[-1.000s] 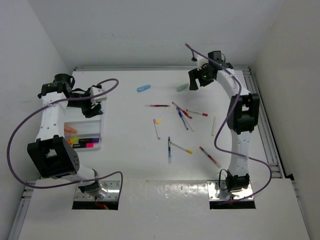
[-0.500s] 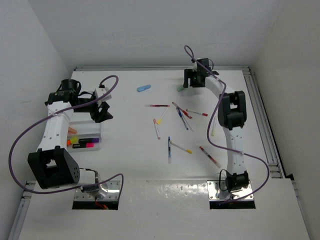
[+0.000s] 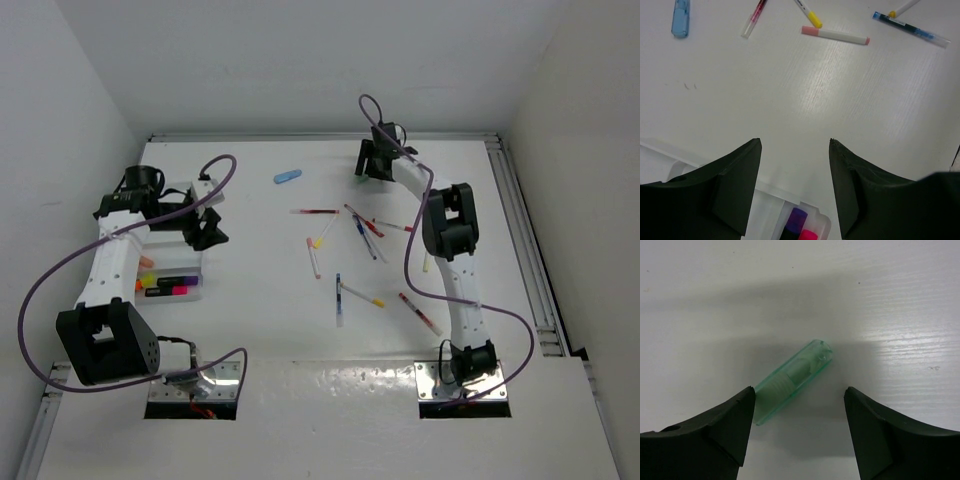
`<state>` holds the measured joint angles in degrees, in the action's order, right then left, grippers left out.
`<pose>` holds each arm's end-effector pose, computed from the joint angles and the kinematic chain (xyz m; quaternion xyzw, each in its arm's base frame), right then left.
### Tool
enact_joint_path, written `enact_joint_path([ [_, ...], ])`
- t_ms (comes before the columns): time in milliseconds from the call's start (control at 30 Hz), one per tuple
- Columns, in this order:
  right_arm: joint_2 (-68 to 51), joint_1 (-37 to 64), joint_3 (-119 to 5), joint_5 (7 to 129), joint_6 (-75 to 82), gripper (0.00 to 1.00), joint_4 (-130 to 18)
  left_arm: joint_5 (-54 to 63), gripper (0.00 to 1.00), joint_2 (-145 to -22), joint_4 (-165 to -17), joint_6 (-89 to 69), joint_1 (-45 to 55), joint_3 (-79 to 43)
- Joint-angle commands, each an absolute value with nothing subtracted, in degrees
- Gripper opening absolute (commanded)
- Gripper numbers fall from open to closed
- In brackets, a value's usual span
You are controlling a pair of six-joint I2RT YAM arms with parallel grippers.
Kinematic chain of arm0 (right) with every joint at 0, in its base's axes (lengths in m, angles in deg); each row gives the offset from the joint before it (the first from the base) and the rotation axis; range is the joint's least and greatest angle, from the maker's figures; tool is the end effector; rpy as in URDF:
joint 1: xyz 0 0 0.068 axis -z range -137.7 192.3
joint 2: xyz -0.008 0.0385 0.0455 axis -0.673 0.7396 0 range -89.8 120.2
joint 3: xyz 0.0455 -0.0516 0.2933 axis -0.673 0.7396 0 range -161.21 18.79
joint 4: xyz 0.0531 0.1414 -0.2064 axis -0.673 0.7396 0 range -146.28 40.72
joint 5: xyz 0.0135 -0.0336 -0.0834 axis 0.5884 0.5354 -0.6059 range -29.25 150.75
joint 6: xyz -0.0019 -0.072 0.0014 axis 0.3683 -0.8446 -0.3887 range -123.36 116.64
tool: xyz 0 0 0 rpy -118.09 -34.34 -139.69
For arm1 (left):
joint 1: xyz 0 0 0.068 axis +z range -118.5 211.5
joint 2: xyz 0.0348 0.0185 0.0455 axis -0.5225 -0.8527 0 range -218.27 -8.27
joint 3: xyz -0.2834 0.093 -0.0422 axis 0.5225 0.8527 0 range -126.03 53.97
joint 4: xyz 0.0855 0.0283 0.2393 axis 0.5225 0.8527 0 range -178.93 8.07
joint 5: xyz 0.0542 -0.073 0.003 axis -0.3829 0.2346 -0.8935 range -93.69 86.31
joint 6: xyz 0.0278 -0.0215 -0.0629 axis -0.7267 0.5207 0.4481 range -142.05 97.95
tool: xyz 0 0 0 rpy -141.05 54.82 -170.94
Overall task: Sort the stationery into containers
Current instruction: Grab a piece of stationery with the right arm
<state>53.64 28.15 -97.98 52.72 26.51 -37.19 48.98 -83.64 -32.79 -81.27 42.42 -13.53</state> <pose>0.5729 0.1358 0.1393 0.1525 0.9118 0.0807 0.3725 0.2437 -0.0012 0.3250 0.4483 0.7560 -0.2379 0.4134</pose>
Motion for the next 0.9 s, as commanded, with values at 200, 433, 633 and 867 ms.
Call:
enact_joint_path([
  [200,57.2,27.6,-104.6,48.9,27.5,0.63,-36.9,51.2,0.63,-83.2,-32.2,-81.8,44.0,-12.5],
  [433,57.8,27.6,-106.5,49.3,29.1,0.45,-31.5,50.6,0.63,-82.2,-27.8,-86.0,46.2,-12.6],
  [633,53.1,27.9,-97.3,51.3,29.3,0.40,-27.1,50.9,0.63,-82.7,-24.7,-88.1,47.7,-14.3],
  [867,51.0,27.9,-94.8,50.6,24.8,0.33,-22.8,51.8,0.63,-82.5,-22.0,-90.7,48.9,-15.0],
])
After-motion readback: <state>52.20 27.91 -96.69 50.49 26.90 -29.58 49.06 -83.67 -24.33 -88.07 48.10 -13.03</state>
